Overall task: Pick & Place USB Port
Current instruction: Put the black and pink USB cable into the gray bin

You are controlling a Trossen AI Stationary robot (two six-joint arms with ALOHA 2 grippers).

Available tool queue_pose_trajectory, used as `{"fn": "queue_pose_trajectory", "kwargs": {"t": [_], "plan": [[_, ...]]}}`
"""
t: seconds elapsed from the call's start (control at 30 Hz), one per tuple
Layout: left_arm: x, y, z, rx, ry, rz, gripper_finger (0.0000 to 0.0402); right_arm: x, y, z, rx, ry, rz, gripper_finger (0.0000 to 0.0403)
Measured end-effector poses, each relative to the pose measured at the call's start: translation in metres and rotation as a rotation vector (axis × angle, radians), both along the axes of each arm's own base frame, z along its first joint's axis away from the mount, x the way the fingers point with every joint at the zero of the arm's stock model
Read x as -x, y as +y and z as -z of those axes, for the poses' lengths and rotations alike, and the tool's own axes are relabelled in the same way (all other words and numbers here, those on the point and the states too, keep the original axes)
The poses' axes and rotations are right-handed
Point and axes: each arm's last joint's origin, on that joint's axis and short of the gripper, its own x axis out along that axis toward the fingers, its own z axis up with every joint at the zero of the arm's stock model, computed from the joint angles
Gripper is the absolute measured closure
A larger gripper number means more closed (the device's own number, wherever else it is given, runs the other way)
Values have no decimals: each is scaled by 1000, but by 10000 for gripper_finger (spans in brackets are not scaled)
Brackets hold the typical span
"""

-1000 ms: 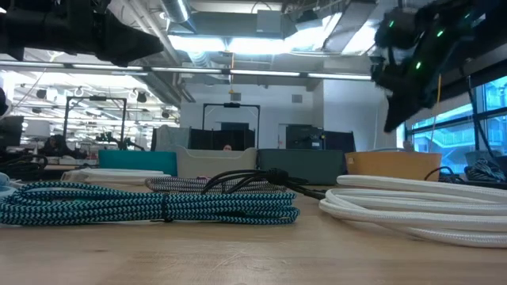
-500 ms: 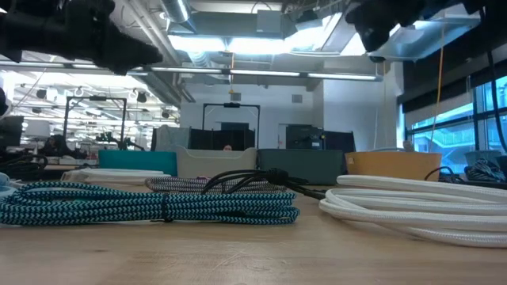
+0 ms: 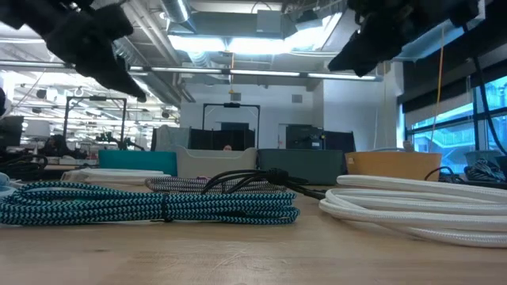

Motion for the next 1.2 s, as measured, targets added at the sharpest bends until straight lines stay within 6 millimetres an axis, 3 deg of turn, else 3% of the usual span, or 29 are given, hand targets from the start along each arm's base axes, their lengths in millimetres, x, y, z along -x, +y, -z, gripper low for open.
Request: {"fn": "queue_pose_trajectory", "kwargs": {"t": [0.17, 0.4, 0.77, 1.0, 1.1, 1.2], "plan": [[-17, 0, 14, 62, 203, -34, 197, -1, -2, 1, -2, 5, 10, 355], [-35, 0, 34, 103, 346, -35, 178, -1, -2, 1, -2, 4, 9, 355], [-44, 24, 62, 100, 514, -187, 178, -1, -2, 0, 0, -5, 7, 354], [-47, 35, 81, 206, 607, -232, 178, -1, -2, 0, -1, -3, 7, 354], [-48, 36, 78, 252, 649, -211, 178, -1, -2, 0, -3, -3, 9, 354], [-50, 37, 59, 220, 668, -223, 182, -1, -2, 0, -3, -3, 9, 354]]}}
